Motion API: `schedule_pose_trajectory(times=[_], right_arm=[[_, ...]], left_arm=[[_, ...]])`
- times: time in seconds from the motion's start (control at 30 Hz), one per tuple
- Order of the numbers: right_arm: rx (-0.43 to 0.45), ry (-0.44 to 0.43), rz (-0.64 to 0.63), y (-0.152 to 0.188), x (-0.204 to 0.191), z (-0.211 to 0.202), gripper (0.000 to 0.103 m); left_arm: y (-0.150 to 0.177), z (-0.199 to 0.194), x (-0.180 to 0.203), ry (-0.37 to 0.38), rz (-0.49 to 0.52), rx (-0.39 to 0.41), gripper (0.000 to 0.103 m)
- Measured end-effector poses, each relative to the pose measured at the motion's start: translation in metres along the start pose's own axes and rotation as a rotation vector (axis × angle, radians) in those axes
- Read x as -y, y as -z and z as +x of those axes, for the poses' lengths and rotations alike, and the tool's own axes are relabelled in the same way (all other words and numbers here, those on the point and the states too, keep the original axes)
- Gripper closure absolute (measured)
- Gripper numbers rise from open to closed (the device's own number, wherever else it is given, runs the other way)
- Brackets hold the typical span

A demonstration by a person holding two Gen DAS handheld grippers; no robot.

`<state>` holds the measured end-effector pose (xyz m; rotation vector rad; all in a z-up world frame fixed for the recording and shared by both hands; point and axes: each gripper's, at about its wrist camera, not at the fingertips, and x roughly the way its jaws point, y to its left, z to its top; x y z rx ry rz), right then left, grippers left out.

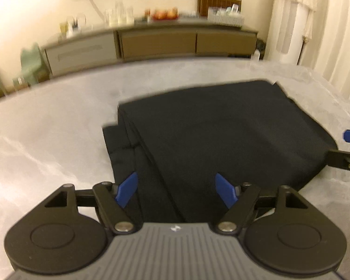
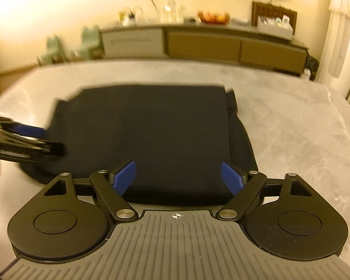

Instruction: Fold clothes

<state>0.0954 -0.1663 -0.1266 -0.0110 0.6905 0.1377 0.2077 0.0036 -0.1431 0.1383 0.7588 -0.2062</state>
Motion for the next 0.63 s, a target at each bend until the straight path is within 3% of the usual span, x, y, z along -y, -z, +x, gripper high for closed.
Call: schedule_pose_trajectory(times=[0.1, 0.2, 0.43, 0.63], right_arm=[[0.031, 0.006, 0.025, 0.008, 0.001, -0.029, 0.013], [0.054, 0.031, 0.067, 0.017, 0.006, -0.053, 0.008], [0.036, 0.037, 0.119, 0.046, -0.007, -0.072, 0.005], [0.014, 0.063, 0.096, 0.05, -0.02, -0.062, 0.005]], left_arm=[[0.01, -0.029, 0.014, -0.026, 0.05, 0.073, 0.005], [0.023, -0.057, 0.026, -0.014, 0.075, 0.112, 0.0], [0.045, -0.084, 0.043, 0.087, -0.026, 0.115, 0.0], [0.058, -0.09, 0.054, 0.096, -0.028, 0.141, 0.0]])
